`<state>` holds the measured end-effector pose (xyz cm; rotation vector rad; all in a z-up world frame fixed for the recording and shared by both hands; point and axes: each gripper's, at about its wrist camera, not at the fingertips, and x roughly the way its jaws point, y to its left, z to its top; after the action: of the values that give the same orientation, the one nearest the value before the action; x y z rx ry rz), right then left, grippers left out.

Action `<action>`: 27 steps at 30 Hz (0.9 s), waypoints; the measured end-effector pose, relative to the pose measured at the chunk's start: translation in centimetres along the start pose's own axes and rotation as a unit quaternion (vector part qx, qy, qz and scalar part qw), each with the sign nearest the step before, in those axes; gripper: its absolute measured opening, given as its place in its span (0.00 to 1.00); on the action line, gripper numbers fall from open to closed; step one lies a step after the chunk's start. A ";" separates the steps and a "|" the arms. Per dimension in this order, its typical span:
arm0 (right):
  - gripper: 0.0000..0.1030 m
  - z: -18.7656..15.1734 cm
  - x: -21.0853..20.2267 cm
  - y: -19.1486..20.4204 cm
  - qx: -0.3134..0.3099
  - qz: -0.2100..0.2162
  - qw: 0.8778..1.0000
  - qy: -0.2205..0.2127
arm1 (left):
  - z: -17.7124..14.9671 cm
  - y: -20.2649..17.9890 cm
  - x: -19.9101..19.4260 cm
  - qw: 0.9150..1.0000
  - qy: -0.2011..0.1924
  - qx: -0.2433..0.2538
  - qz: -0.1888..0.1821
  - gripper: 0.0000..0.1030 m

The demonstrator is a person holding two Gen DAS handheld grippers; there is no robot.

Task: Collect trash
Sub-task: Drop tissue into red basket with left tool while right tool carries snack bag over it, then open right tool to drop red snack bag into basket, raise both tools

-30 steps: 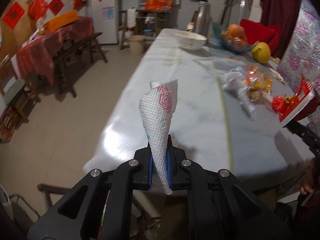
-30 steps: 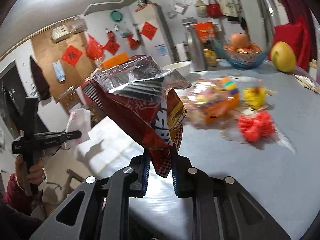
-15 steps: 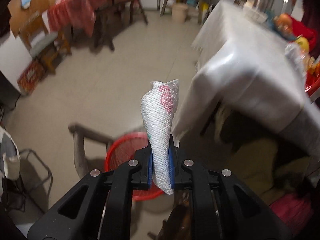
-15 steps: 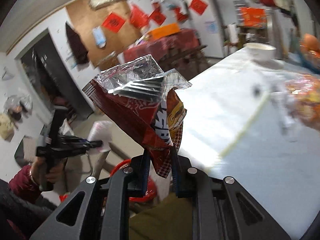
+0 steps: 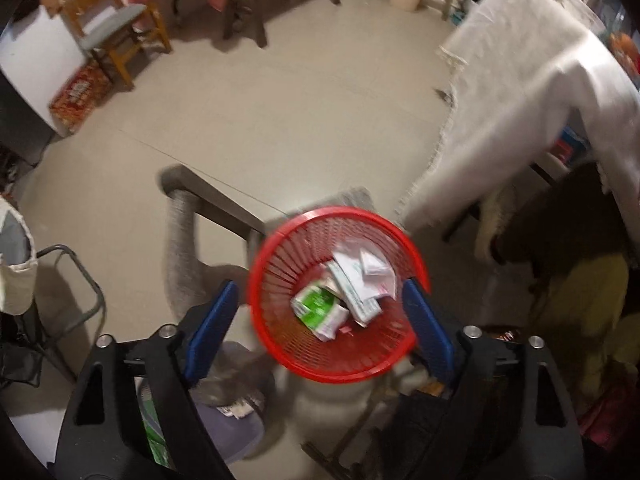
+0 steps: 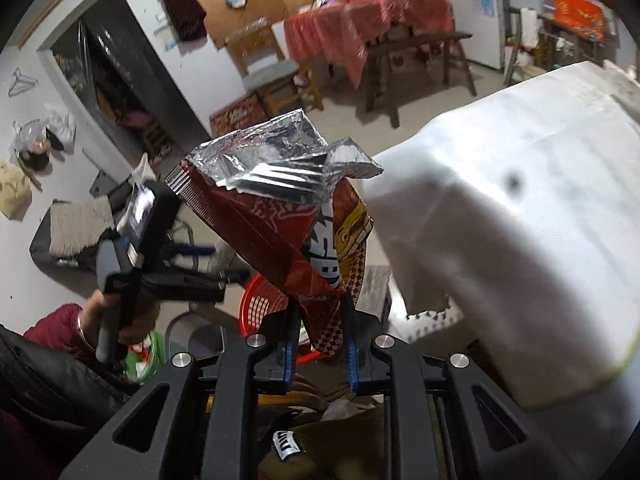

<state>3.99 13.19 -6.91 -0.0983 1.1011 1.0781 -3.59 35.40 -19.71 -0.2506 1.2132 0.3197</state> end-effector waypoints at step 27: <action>0.57 -0.6 3.6 1.0 -0.035 -0.016 0.998 0.040 | 3.1 0.7 -6.8 0.995 -0.092 -0.011 0.038 0.92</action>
<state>2.96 15.73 -9.49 -0.2158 1.1310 1.0909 -3.31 36.44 -12.31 -0.1890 1.0388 0.4131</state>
